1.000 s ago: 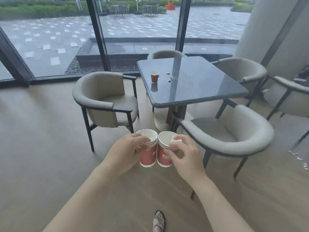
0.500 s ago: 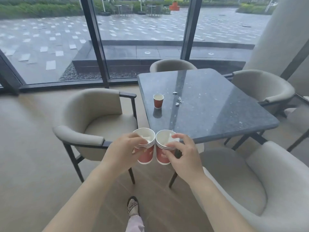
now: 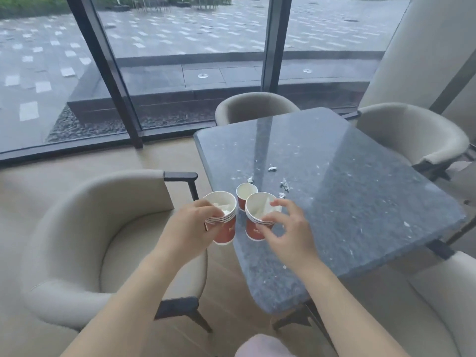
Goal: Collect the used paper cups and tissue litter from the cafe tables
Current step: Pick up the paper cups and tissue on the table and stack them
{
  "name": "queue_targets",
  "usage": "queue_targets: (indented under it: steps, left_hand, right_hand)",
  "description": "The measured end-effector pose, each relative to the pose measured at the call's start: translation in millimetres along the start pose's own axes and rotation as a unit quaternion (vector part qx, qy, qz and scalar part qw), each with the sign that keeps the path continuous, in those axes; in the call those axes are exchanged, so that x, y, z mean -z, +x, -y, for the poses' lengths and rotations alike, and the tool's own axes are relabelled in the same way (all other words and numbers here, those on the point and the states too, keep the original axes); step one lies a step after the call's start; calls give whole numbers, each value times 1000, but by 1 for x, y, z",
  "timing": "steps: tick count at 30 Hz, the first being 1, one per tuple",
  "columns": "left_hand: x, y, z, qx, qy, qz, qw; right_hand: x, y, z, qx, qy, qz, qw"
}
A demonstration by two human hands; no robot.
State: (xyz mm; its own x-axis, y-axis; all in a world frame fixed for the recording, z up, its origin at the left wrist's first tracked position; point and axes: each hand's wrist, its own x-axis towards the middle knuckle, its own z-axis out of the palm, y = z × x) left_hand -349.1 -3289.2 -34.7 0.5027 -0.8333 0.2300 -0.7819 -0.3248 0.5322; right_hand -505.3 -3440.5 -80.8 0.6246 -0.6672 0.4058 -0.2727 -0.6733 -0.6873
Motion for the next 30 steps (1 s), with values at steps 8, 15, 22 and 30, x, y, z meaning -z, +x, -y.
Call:
queue_targets:
  steps: [8,15,22,30]
  left_hand:
    - [-15,95,46,46,3,-12,999]
    - [-55,166,72,68,1,24,997]
    - [-98,213,97,84,9,42,996]
    - [-134,242,115,88,25,72,993]
  right_hand:
    - [-52,108,-52,20,-33,33,999]
    - [-97,151,-105,9,-18,83,996]
    - [-125,154,-142,3,-23,166,986]
    - [-130,160,-175,-45,-23,232,971]
